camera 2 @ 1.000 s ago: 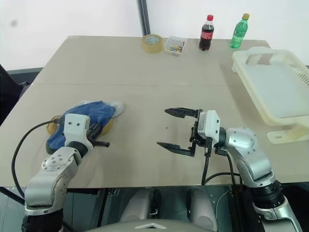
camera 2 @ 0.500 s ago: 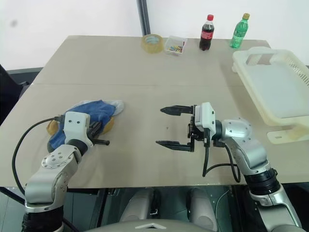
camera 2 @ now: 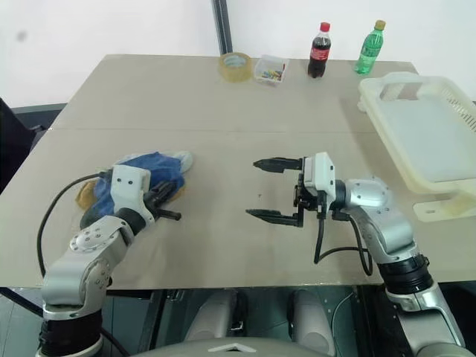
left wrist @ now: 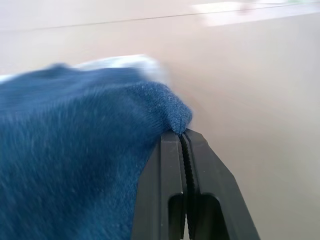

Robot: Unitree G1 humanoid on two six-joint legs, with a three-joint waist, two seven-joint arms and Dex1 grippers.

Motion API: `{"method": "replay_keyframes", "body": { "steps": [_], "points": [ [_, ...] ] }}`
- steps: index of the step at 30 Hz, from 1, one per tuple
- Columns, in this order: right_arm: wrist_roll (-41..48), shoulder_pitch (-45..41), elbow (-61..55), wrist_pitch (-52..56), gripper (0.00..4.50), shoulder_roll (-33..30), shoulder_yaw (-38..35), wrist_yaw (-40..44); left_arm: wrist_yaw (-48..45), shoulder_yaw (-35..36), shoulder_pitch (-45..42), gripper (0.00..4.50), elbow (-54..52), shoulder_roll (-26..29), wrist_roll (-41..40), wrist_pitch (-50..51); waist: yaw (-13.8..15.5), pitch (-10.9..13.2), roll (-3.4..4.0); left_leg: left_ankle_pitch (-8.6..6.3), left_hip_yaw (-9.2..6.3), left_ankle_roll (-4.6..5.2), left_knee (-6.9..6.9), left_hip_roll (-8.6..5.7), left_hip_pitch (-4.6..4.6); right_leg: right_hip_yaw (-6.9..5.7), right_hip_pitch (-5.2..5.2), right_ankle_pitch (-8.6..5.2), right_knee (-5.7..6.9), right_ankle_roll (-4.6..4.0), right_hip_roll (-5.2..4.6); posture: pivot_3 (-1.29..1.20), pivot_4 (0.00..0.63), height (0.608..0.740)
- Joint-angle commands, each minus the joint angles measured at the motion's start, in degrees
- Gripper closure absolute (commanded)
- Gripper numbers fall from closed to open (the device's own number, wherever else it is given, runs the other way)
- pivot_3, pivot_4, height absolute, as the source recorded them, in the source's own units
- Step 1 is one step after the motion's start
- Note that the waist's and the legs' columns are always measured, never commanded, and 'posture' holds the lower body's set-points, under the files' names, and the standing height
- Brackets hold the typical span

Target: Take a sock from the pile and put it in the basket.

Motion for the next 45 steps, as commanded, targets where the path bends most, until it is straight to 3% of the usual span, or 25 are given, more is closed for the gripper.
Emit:
{"method": "replay_keyframes", "body": {
  "steps": [1,6,12,15,16,18,19,22,27,37,38,39,42,43,44,45],
  "points": [
    [0.4,1.5,-3.7,-0.1,0.0,-1.0,-2.5,-1.2,-1.1,-2.1,-1.6,4.47,-3.5,-0.7,-2.4,0.7,0.0,0.0,0.01,0.0,0.0,0.0,0.0,0.0,0.0,0.0,0.0,0.0,0.0,0.0,0.0,0.0,0.15,0.74],
    [0.9,4.7,-5.8,1.0,0.0,-3.0,-5.1,-3.3,-1.8,-7.7,-8.4,4.47,0.5,-4.1,-6.0,5.9,0.2,0.0,-0.01,0.01,-0.03,0.01,0.0,-0.03,0.0,-0.03,0.02,0.0,0.0,0.01,0.25,0.0,0.15,0.74],
    [-0.3,6.9,-5.5,3.0,0.0,-5.5,-7.8,-6.0,-3.2,-14.7,-22.8,4.47,14.0,-14.1,-7.3,6.8,0.2,0.0,-0.05,0.01,-0.06,0.04,0.07,-0.07,0.01,-0.03,0.13,0.0,-0.03,0.05,0.41,0.0,0.15,0.74],
    [-2.7,7.6,-6.3,6.9,0.0,-6.7,-8.2,-10.9,-6.5,-18.1,-27.8,4.47,19.9,-15.2,-6.9,7.0,-0.2,0.0,-0.05,0.01,-0.07,0.04,0.07,-0.09,0.03,0.0,0.15,0.05,-0.03,0.16,0.48,0.0,0.15,0.74],
    [-3.4,8.0,-6.6,8.4,0.0,-7.2,-8.1,-12.1,-7.5,-18.9,-28.6,3.9,20.7,-15.0,-6.6,6.0,-0.3,0.0,-0.04,0.01,-0.03,0.04,0.07,-0.09,0.04,0.02,0.14,0.1,-0.03,0.25,0.51,0.0,0.15,0.74],
    [-4.7,8.6,-7.0,8.3,0.0,-7.9,-7.8,-12.5,-8.0,-18.6,-29.1,3.24,21.0,-14.7,-6.3,4.5,-0.3,0.1,-0.03,0.01,-0.05,0.04,0.06,-0.07,0.05,0.04,0.13,0.11,-0.02,0.26,0.59,0.0,0.15,0.74],
    [-4.7,8.9,-7.2,8.1,0.0,-8.3,-7.6,-11.9,-7.9,-18.1,-29.0,2.64,20.7,-14.2,-6.0,3.7,-0.3,0.1,-0.02,0.01,-0.05,0.04,0.06,-0.05,0.04,0.06,0.12,0.11,-0.03,0.26,0.66,0.0,0.15,0.74],
    [-4.8,9.4,-7.3,8.5,0.0,-8.5,-8.0,-12.3,-8.8,-16.6,-26.9,1.53,18.4,-9.2,-4.3,1.5,-0.4,0.1,-0.02,0.02,-0.05,0.03,0.06,-0.02,0.03,0.12,0.06,0.11,-0.01,0.26,0.71,0.0,0.15,0.74],
    [-5.4,10.5,-6.8,7.0,0.0,-9.0,-8.4,-11.5,-8.4,-12.7,-24.7,1.53,18.7,-4.2,-2.8,-2.4,0.1,0.1,-0.02,0.01,-0.06,0.03,0.05,0.09,0.02,0.12,0.04,0.0,-0.01,0.06,0.68,0.0,0.15,0.74],
    [-7.8,12.6,-6.0,4.0,0.0,-9.1,-8.9,-11.8,-12.6,-18.8,-26.8,1.53,31.9,-0.9,4.3,-4.9,0.1,0.1,-0.03,0.01,-0.12,0.04,0.08,-0.04,-0.01,-0.03,0.15,0.0,-0.08,0.1,0.51,0.0,0.15,0.74],
    [-8.1,12.9,-6.2,3.7,0.0,-9.0,-9.0,-12.0,-13.0,-18.3,-27.1,2.04,33.0,-1.3,4.4,-6.6,0.1,0.1,-0.04,0.01,-0.13,0.03,0.08,-0.05,0.01,-0.04,0.16,0.0,-0.07,0.09,0.5,0.0,0.15,0.74],
    [-8.2,13.2,-6.3,3.5,0.0,-9.0,-9.1,-12.1,-13.2,-18.0,-27.4,2.23,33.8,-1.5,4.6,-7.7,0.1,0.1,-0.04,0.01,-0.13,0.03,0.08,-0.04,0.01,-0.05,0.17,0.0,-0.06,0.09,0.5,0.0,0.15,0.74],
    [-8.5,13.8,-6.6,3.1,0.0,-8.6,-9.3,-12.8,-14.1,-14.7,-28.0,3.7,35.2,-2.3,3.3,-11.3,0.0,0.1,-0.04,0.01,-0.12,0.04,0.08,-0.04,0.03,-0.04,0.19,0.0,-0.06,0.08,0.49,0.0,0.15,0.74],
    [-8.6,14.0,-6.7,3.1,0.0,-8.5,-9.3,-13.0,-14.8,-12.9,-28.0,3.87,34.9,-2.5,1.9,-12.0,0.0,0.1,-0.04,0.01,-0.12,0.04,0.08,-0.04,0.03,-0.04,0.19,0.0,-0.06,0.09,0.49,0.0,0.15,0.74],
    [-8.7,14.2,-6.8,2.9,0.0,-8.4,-9.2,-13.1,-15.2,-11.0,-27.9,4.35,34.2,-2.5,0.3,-12.1,0.0,0.1,-0.07,0.01,-0.12,0.04,0.09,-0.04,0.03,-0.04,0.18,0.01,-0.06,0.09,0.48,0.0,0.15,0.74],
    [-8.8,14.2,-6.9,2.9,0.0,-8.4,-9.2,-13.3,-15.5,-9.5,-27.7,4.43,33.5,-2.3,-0.9,-11.9,0.0,0.1,-0.07,0.01,-0.13,0.03,0.08,-0.03,0.01,-0.05,0.18,0.01,-0.06,0.1,0.49,0.0,0.15,0.74]
  ]
}}
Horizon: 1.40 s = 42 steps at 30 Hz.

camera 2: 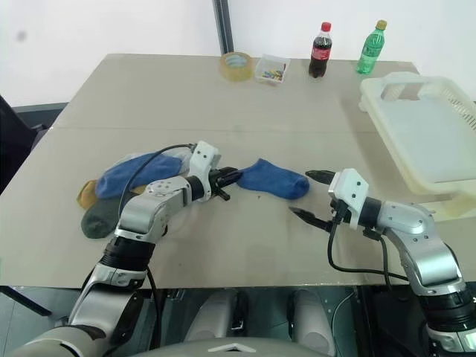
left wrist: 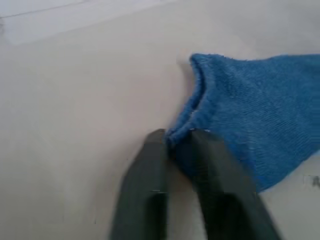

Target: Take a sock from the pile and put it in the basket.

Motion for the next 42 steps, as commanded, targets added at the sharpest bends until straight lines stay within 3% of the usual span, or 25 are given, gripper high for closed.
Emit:
{"method": "replay_keyframes", "body": {
  "steps": [1,6,11,16,21,26,28,31,32,36,42],
  "points": [
    [0.1,0.5,-1.9,-1.5,0.0,0.3,-1.8,-0.9,-2.0,6.5,-0.7,4.43,-3.2,1.0,-4.2,-1.9,-0.1,0.0,0.0,0.0,0.0,0.0,0.0,0.01,0.0,0.0,0.0,0.02,0.0,0.04,0.01,0.0,0.15,0.74],
    [-0.1,0.3,-1.8,-1.8,0.0,0.9,-1.3,-1.3,-8.7,12.7,1.9,4.43,-11.4,8.4,-11.2,2.1,-0.2,0.0,0.02,0.0,0.03,-0.02,0.0,0.05,0.02,0.01,-0.02,0.1,0.01,0.18,0.02,0.0,0.15,0.74],
    [-0.4,-0.7,-0.9,-2.0,0.0,1.8,-0.7,-1.3,-12.5,19.1,-2.1,4.43,-13.6,17.2,-18.6,9.0,0.0,0.1,0.01,0.01,-0.01,-0.02,0.0,0.05,0.02,-0.06,-0.01,-0.02,0.02,-0.02,0.0,0.0,0.15,0.74],
    [-0.9,-1.7,-0.4,-1.7,0.0,2.4,-0.6,-1.7,-16.1,16.5,-6.0,4.43,-13.8,22.2,-20.4,11.9,0.0,0.1,0.01,0.03,-0.03,-0.07,0.01,-0.01,0.01,-0.08,0.03,-0.03,0.0,-0.01,-0.04,0.0,0.15,0.74],
    [-1.3,-1.3,-1.3,-1.3,0.0,2.6,-1.5,-2.7,-15.3,6.0,-10.1,4.43,-14.7,18.2,-18.1,14.3,0.1,0.1,0.0,0.14,-0.04,-0.24,0.01,-0.04,0.0,-0.08,0.05,-0.01,0.0,0.03,-0.02,0.0,0.15,0.74],
    [-1.3,0.0,-2.4,-1.3,0.0,2.6,-2.8,-4.1,-12.2,-6.2,-11.8,4.43,-14.8,6.9,-14.8,13.9,0.0,0.1,-0.02,0.14,-0.04,-0.24,0.03,-0.05,-0.01,-0.06,0.07,0.1,-0.01,0.2,-0.01,0.0,0.15,0.74],
    [-1.2,0.8,-3.0,-1.1,0.0,2.6,-3.1,-4.7,-11.0,-7.8,-12.3,4.43,-12.4,2.3,-14.4,14.0,0.0,0.1,-0.03,0.12,-0.05,-0.21,0.03,-0.08,-0.01,-0.04,0.07,0.08,-0.01,0.22,0.0,0.0,0.15,0.74],
    [-0.6,2.1,-4.5,-0.5,0.0,3.2,-3.4,-6.0,-10.5,-7.7,-12.8,3.7,-10.6,-1.4,-14.5,13.9,-0.3,0.1,-0.03,0.04,-0.02,-0.05,0.03,-0.06,0.01,0.04,0.04,0.08,0.01,0.22,0.1,0.0,0.15,0.74],
    [-0.6,2.4,-4.8,-0.3,0.0,3.3,-3.3,-6.3,-9.9,-6.8,-13.0,3.21,-10.2,-1.9,-14.4,13.8,-0.3,0.1,-0.03,0.03,0.0,-0.04,0.04,-0.04,0.04,0.08,0.03,0.08,0.03,0.21,0.2,0.0,0.15,0.74],
    [-1.1,1.2,-6.5,4.2,0.0,5.4,-1.0,-10.1,-11.0,-4.1,-13.3,3.21,-7.9,2.2,-12.4,12.0,-0.7,0.1,0.01,0.02,-0.03,-0.03,0.04,0.03,0.11,0.1,0.02,0.08,0.09,0.2,0.32,0.0,0.15,0.74],
    [-9.9,-4.0,-2.5,11.2,0.0,5.7,3.9,-16.2,-13.1,-5.7,-12.9,3.21,-3.1,5.5,-6.7,4.8,-0.8,0.1,0.04,0.03,-0.01,-0.05,0.04,0.03,0.07,0.11,-0.01,0.08,0.09,0.19,0.18,0.0,0.15,0.74]
  ]
}}
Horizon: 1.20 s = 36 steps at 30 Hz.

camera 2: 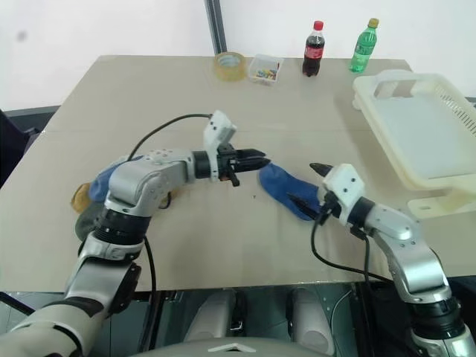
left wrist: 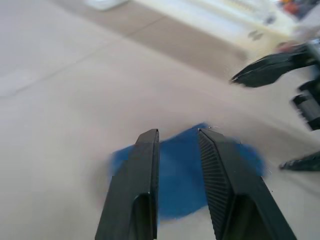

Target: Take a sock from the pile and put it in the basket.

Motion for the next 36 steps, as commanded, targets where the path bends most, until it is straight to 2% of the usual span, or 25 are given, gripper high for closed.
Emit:
{"method": "replay_keyframes", "body": {
  "steps": [1,5,8,13,14,15,17,18,20,22,23,30,36],
  "points": [
    [-2.3,-3.3,1.2,5.1,0.0,-0.4,1.3,-1.9,-1.5,-1.3,-0.7,3.21,1.8,-0.6,3.3,-5.3,0.4,0.0,-0.01,0.0,0.01,0.0,0.0,-0.02,-0.02,0.0,0.01,0.0,-0.02,0.0,-0.05,0.0,0.15,0.74],
    [-2.0,-2.7,-0.2,11.5,0.0,-2.0,0.5,-1.9,-3.5,-4.4,-0.2,3.21,3.8,-2.4,5.8,-8.0,1.4,0.0,-0.02,0.12,-0.02,-0.2,0.01,-0.08,-0.15,-0.1,0.0,0.0,-0.09,0.03,-0.15,0.0,0.15,0.74],
    [-2.4,-0.4,-1.9,14.9,0.0,-4.3,0.2,-1.6,-4.4,-7.5,0.0,3.21,7.4,-3.3,10.0,-12.1,1.4,0.0,-0.02,0.09,0.0,-0.15,0.01,-0.12,-0.2,-0.1,0.01,-0.01,-0.19,0.05,-0.19,0.0,0.15,0.74],
    [-2.2,1.3,-3.8,22.2,0.0,-3.9,-0.7,-5.0,-5.3,-10.1,-0.8,3.21,14.5,-5.7,14.4,-16.9,0.7,0.0,-0.02,-0.03,-0.01,0.07,0.01,-0.1,-0.16,-0.11,-0.01,-0.01,-0.13,0.05,-0.13,0.0,0.15,0.74],
    [-2.3,1.5,-3.8,23.2,0.56,-3.6,-0.6,-5.6,-5.4,-10.5,-0.9,3.1,15.8,-6.2,15.3,-17.8,0.7,0.0,-0.02,-0.04,0.0,0.07,0.01,-0.09,-0.12,-0.09,0.0,-0.01,-0.09,0.05,-0.12,0.0,0.15,0.74],
    [-2.5,1.7,-3.7,23.8,0.83,-3.3,-0.3,-6.1,-5.2,-10.9,-0.9,3.1,16.9,-6.4,16.5,-19.1,0.7,0.0,-0.02,-0.04,0.0,0.07,0.01,-0.08,-0.1,-0.09,0.0,-0.01,-0.06,0.05,-0.1,0.0,0.15,0.74],
    [-3.0,1.6,-3.0,23.4,1.98,-3.2,0.8,-6.2,-5.7,-10.5,-0.4,4.13,17.3,-6.6,17.0,-19.8,0.8,0.0,-0.02,-0.04,-0.03,0.08,0.01,-0.06,-0.08,-0.1,0.0,-0.01,-0.03,0.04,-0.09,0.0,0.15,0.74],
    [-3.3,1.5,-2.5,22.6,2.29,-3.2,1.4,-6.0,-6.1,-9.9,0.1,4.41,16.6,-6.4,16.8,-19.6,0.8,0.0,-0.02,-0.04,-0.05,0.08,0.02,-0.05,-0.08,-0.1,0.0,-0.01,-0.03,0.04,-0.09,0.0,0.15,0.74],
    [-3.8,0.8,-1.5,21.2,3.4,-3.3,2.2,-5.4,-6.4,-8.6,1.5,4.5,14.4,-5.7,15.9,-18.1,0.8,0.0,-0.02,-0.04,-0.03,0.08,0.02,-0.06,-0.09,-0.09,0.0,-0.01,-0.04,0.05,-0.12,0.0,0.15,0.74],
    [-4.6,-0.4,-0.1,18.8,4.22,-4.0,3.3,-4.3,-6.0,-7.0,4.3,4.5,9.8,-4.6,14.6,-15.4,0.5,0.0,-0.01,-0.04,0.0,0.08,0.02,-0.06,-0.09,-0.07,0.0,-0.01,-0.05,0.05,-0.14,0.0,0.15,0.74],
    [-4.9,-0.9,0.5,17.7,4.46,-4.3,3.7,-3.7,-5.7,-6.3,5.5,4.5,7.7,-4.2,14.0,-14.2,0.3,0.0,-0.01,-0.04,0.02,0.08,0.02,-0.05,-0.09,-0.03,-0.01,-0.01,-0.05,0.05,-0.14,0.0,0.15,0.74],
    [-6.8,-5.8,7.1,3.2,4.46,-6.0,9.1,6.3,3.6,4.4,20.7,4.5,-18.3,-2.0,7.0,2.1,-0.3,0.0,-0.01,-0.04,-0.04,0.08,0.01,0.0,-0.09,-0.05,-0.01,-0.01,-0.03,0.05,-0.14,0.0,0.15,0.74],
    [-7.3,-10.2,14.0,-3.9,4.46,-5.8,12.4,14.1,10.0,9.8,29.2,4.5,-30.1,-1.8,3.8,9.6,-0.4,0.0,-0.01,-0.04,-0.09,0.07,0.02,-0.03,-0.03,-0.1,0.05,-0.01,-0.03,0.06,-0.17,0.0,0.15,0.74]
  ]
}}
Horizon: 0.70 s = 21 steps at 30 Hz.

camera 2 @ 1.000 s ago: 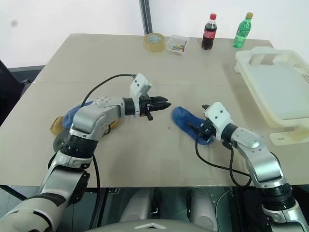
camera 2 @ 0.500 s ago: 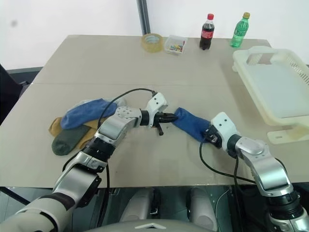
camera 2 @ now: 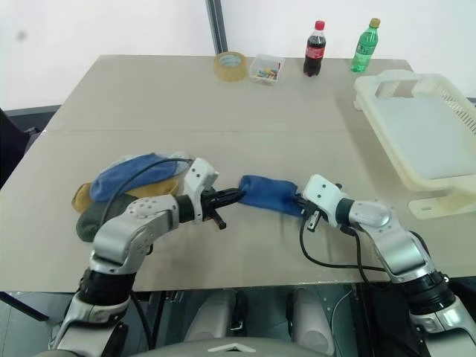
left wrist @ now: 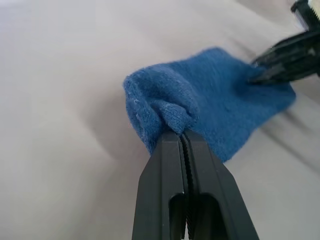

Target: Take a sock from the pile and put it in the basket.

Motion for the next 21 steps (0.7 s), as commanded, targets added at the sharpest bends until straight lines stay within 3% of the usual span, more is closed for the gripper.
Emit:
{"method": "replay_keyframes", "body": {
  "steps": [1,8,9,10,13,18,21],
  "points": [
    [0.2,-3.2,2.8,-2.7,4.46,-0.2,0.2,4.0,3.2,2.1,2.9,4.5,-6.2,-0.3,-2.1,3.0,0.1,0.0,0.0,0.0,0.0,0.0,0.0,0.0,0.0,0.0,0.0,0.0,0.0,0.0,0.0,0.0,0.15,0.74],
    [0.1,-6.3,6.8,-4.3,4.46,-0.6,-0.6,7.8,5.8,1.5,5.6,4.5,-8.0,-1.0,-4.4,6.0,0.4,0.0,0.0,0.01,-0.02,-0.02,0.0,-0.01,0.0,-0.04,0.01,0.0,0.01,-0.02,0.0,0.0,0.15,0.74],
    [0.3,-6.5,6.8,-4.1,3.83,-0.5,-0.7,8.1,5.8,1.4,5.5,3.92,-7.8,-0.8,-4.7,6.0,0.4,0.0,0.0,0.01,-0.02,-0.02,0.0,-0.01,0.0,-0.04,0.01,0.0,0.01,-0.02,0.0,0.0,0.15,0.74],
    [0.4,-6.6,6.7,-3.9,3.64,-0.4,-0.8,8.3,5.8,1.3,5.3,3.76,-7.5,-0.5,-4.9,5.9,0.4,0.0,0.0,0.01,-0.01,-0.02,0.0,-0.01,0.0,-0.04,0.01,0.0,0.01,-0.03,0.0,0.0,0.15,0.74],
    [0.7,-6.3,5.8,-3.7,2.03,-0.3,-1.3,8.7,6.3,1.5,5.3,2.14,-6.9,-0.2,-4.5,4.5,0.4,0.0,0.0,0.01,0.0,-0.02,0.0,-0.01,0.01,-0.03,0.01,-0.01,0.01,-0.05,0.0,0.0,0.15,0.74],
    [3.7,-4.2,1.8,-4.6,0.01,0.7,-5.2,7.1,7.7,5.4,4.0,0.03,-4.0,-1.7,-3.3,-3.4,0.5,0.0,0.0,0.01,-0.01,-0.02,0.0,-0.01,0.0,-0.03,0.01,-0.05,0.01,-0.12,-0.01,0.0,0.15,0.74],
    [9.1,-2.8,-3.0,-5.0,0.01,1.9,-8.9,7.7,13.5,6.7,1.4,0.03,-0.7,-0.9,2.8,-9.4,0.8,0.0,0.01,0.01,-0.01,-0.03,0.0,-0.01,-0.01,-0.04,0.0,-0.05,0.01,-0.13,-0.02,0.0,0.15,0.74]
  ]
}}
